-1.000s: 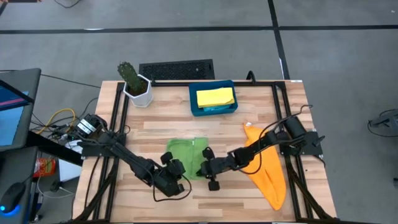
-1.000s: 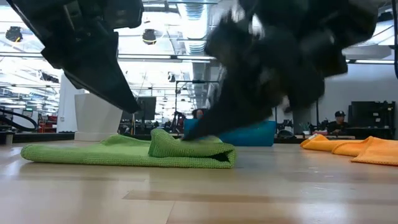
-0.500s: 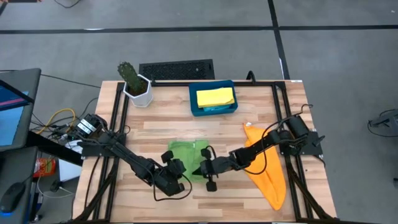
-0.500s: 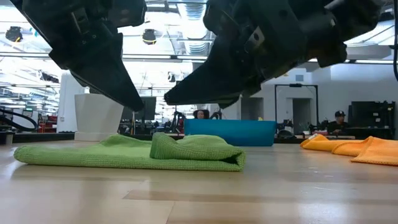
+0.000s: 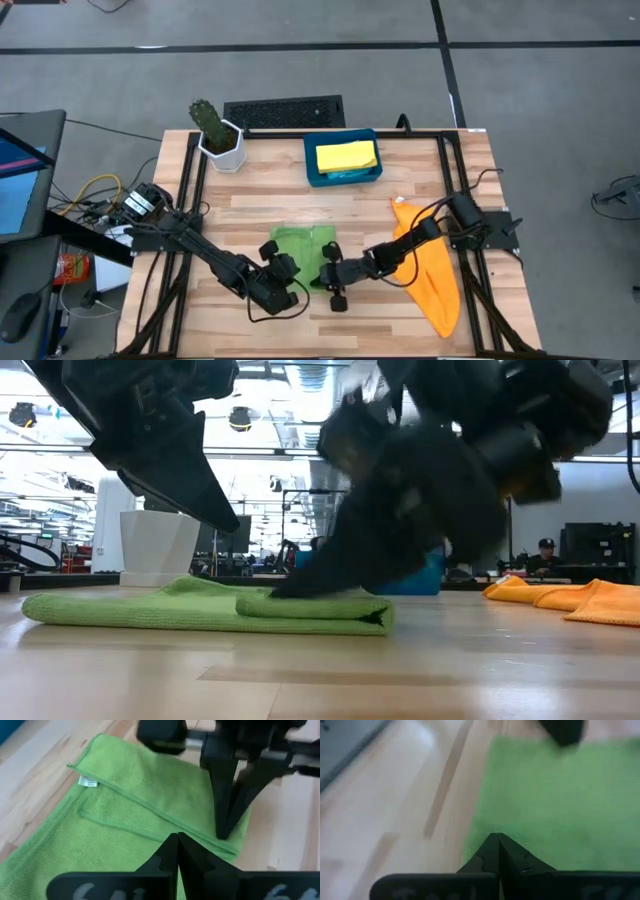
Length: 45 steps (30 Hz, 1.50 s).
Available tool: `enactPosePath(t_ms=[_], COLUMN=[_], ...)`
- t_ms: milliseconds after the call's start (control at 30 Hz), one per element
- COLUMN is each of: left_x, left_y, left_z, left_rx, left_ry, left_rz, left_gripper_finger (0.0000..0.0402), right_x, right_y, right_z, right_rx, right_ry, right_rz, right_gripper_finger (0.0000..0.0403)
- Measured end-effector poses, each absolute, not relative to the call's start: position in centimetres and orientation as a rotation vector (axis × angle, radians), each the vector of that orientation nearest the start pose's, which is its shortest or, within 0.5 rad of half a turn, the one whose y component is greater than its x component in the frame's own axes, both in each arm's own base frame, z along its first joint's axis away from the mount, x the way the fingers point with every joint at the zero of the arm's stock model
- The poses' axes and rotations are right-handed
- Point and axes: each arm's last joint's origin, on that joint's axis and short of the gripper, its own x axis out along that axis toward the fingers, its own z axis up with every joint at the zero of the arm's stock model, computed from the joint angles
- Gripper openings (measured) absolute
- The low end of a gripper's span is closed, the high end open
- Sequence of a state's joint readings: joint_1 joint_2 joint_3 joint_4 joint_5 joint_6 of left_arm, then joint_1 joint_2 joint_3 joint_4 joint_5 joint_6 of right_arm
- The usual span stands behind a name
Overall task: Fold microfiber towels
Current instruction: Fold the green microfiber cloth
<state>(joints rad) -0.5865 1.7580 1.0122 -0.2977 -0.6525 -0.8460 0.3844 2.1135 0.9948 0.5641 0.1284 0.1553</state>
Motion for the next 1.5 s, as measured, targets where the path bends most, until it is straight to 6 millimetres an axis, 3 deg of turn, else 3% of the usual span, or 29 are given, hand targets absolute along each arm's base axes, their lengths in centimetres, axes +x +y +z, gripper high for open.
enactPosePath(t_ms=[167,233,467,733,833,900,1033,1133,1233,1367,1500], left_x=[28.9,28.9,28.8,27.9,27.4,26.9,25.7,24.7,23.6,22.2,21.1], left_y=[-17.1,-17.1,-17.0,-16.3,-16.0,-15.8,-15.9,-16.5,-17.6,-19.5,-20.6], left_z=[16.2,16.2,16.5,19.8,21.0,21.5,22.5,23.1,23.2,22.6,20.2], left_rx=[-0.203,-0.203,-0.248,-0.262,-0.263,-0.27,-0.298,-0.328,-0.358,-0.426,-0.549], left_ry=[0.736,0.736,0.721,0.649,0.638,0.641,0.643,0.636,0.614,0.523,0.495], left_rz=[0.402,0.403,0.43,0.414,0.409,0.412,0.408,0.395,0.397,0.436,0.493], left_gripper_finger=[0.0,0.0,0.0,0.0,0.0,0.0,0.0,0.0,0.0,0.0,0.0], right_x=[37.5,37.3,36.9,37.3,37.6,37.6,36.6,35.0,33.7,32.5,32.6], right_y=[13.1,12.0,6.5,5.2,5.4,5.5,6.9,9.6,13.0,16.8,18.3], right_z=[13.8,14.6,11.6,6.6,7.0,8.6,14.1,15.4,14.6,11.3,9.0], right_rx=[-0.034,-0.092,-0.022,0.032,0.053,0.062,0.087,0.089,0.079,0.061,0.084], right_ry=[0.397,0.386,0.456,0.491,0.489,0.455,0.312,0.294,0.318,0.356,0.378], right_rz=[0.104,0.017,-0.144,-0.119,-0.114,-0.106,-0.059,0.023,0.091,0.088,0.091], right_gripper_finger=[0.0018,0.002,0.0017,0.0021,0.0021,0.0017,0.0016,0.0022,0.0023,0.0017,0.0015])
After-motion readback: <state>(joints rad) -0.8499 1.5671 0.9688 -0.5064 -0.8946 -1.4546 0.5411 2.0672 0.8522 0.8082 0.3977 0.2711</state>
